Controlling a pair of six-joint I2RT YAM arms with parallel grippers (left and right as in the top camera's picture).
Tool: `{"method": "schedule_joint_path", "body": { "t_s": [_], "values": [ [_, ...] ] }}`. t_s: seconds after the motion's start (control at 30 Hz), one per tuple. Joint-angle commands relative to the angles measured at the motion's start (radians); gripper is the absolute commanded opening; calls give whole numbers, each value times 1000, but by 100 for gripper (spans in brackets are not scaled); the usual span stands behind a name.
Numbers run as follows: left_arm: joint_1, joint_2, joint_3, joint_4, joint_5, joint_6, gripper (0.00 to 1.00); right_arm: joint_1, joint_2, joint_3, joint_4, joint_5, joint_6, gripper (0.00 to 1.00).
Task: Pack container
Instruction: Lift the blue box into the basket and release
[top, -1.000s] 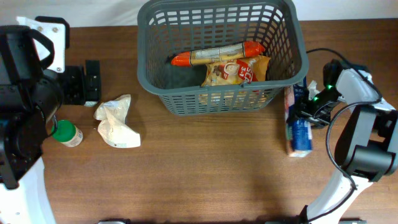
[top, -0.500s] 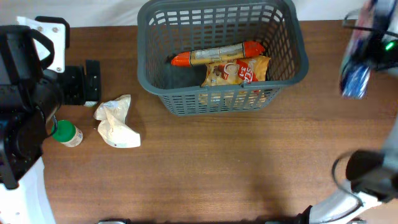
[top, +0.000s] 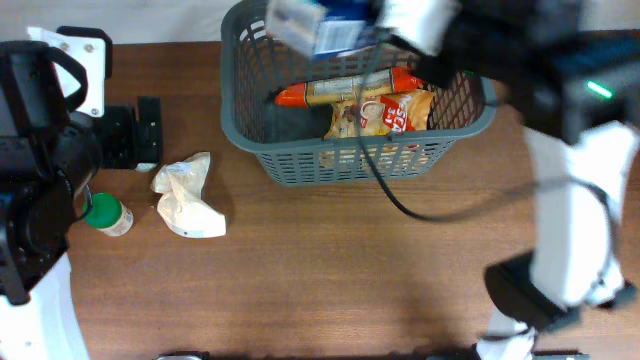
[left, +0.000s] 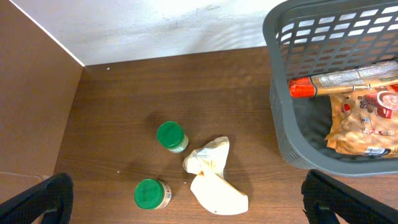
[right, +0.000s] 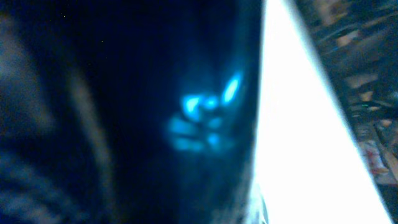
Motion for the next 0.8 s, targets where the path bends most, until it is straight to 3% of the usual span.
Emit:
{"method": "schedule_joint_path", "body": {
  "t_s": [0.0,0.17,0.33,0.47,0.5,0.53,0.57,0.6,0.77],
  "values": [
    [5,-7,-1,2,-11,1,99,4,149,-3,61,114,-69,4],
    [5,-7,-1,2,-11,1,99,-6,369,-3,213,200,145,4],
    [5,-7,-1,2,-11,1,99,-8,470,-3,260,205,220,4],
    [5,-7,-1,2,-11,1,99,-27,508,-3,275,234,373,6],
    [5,-7,-1,2,-11,1,99,-29,512,-3,273,234,397,18],
    [5,-7,-1,2,-11,1,99,-32,513,-3,269,235,421,37],
    [5,-7,-1,2,-11,1,99,-32,512,-3,265,241,452,75],
    [5,-7,-1,2,-11,1,99,-32,509,-2,261,256,470,99],
    [5,-7,-1,2,-11,1,99,-31,449,-2,190,431,585,99]
  ]
}}
